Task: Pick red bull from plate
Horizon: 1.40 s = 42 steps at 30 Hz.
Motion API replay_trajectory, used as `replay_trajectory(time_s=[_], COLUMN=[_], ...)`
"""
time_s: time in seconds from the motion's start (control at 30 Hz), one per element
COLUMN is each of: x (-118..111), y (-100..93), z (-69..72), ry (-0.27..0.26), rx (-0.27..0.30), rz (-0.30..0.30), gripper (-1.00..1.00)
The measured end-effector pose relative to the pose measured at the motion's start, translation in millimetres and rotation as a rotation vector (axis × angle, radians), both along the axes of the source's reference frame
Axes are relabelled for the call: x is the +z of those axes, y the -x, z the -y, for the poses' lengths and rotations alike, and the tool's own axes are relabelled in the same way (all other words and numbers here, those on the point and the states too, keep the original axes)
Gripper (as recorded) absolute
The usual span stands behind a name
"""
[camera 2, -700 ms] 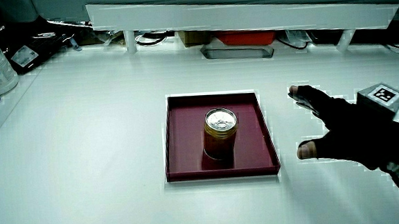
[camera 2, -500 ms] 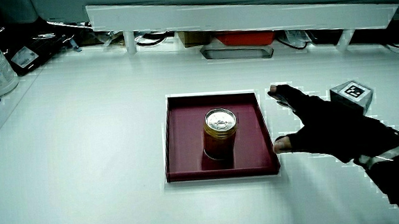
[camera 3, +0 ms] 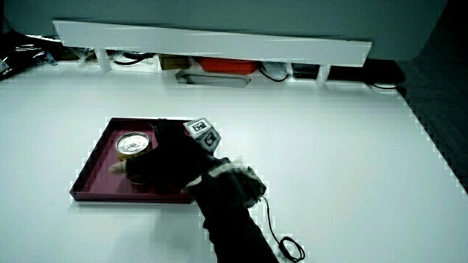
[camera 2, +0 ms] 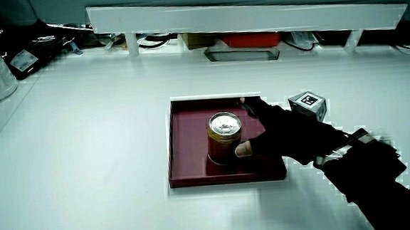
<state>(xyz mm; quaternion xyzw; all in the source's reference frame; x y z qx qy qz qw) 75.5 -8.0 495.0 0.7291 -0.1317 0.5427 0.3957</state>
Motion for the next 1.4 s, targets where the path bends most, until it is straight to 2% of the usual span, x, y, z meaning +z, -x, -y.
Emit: replay_trajectory(time_s=[0.13,0.2,0.23,0.37,0.4,0.43,0.5,0.53,0.6,0.7,0.73,0.8,0.9,0.97,1.0,1.07,1.1,1.13,1.27,1.4], x=[10,15,13,17,17,15,19,17,19,21,21,21,20,20,19,17,16,18,20,22], y=[7.6,9.9,10.6,9.3,8.7,8.8,7.8,7.1,6.6,7.1,7.6,8.4,10.4,9.6,9.7,9.9,10.1,10.2,10.4,9.3], z=[-0.9,-0.8,-1.5,-2.0,-1.9,-2.1,-2.1,-2.6,-1.7,-2.4,-3.1,-3.9,-5.4,-5.5,-5.7,-6.1,-6.2,-6.0,-7.8,-8.7], ry=[0.028,0.002,0.023,0.006,0.001,0.020,-0.008,-0.005,-0.010,-0.029,-0.055,-0.050,-0.070,-0.100,-0.131,-0.146,-0.136,-0.156,-0.136,-0.178], rx=[0.009,0.011,0.019,0.046,0.048,0.054,0.080,0.100,0.114,0.139,0.158,0.171,0.192,0.207,0.209,0.220,0.225,0.228,0.262,0.287], rz=[0.010,0.018,0.023,0.057,0.044,0.060,0.079,0.076,0.111,0.101,0.120,0.111,0.115,0.109,0.090,0.080,0.070,0.081,0.101,0.092], gripper=[0.00,0.00,0.00,0.00,0.00,0.00,0.00,0.03,0.09,0.18,0.21,0.26,0.35,0.41,0.44,0.50,0.53,0.56,0.68,0.79])
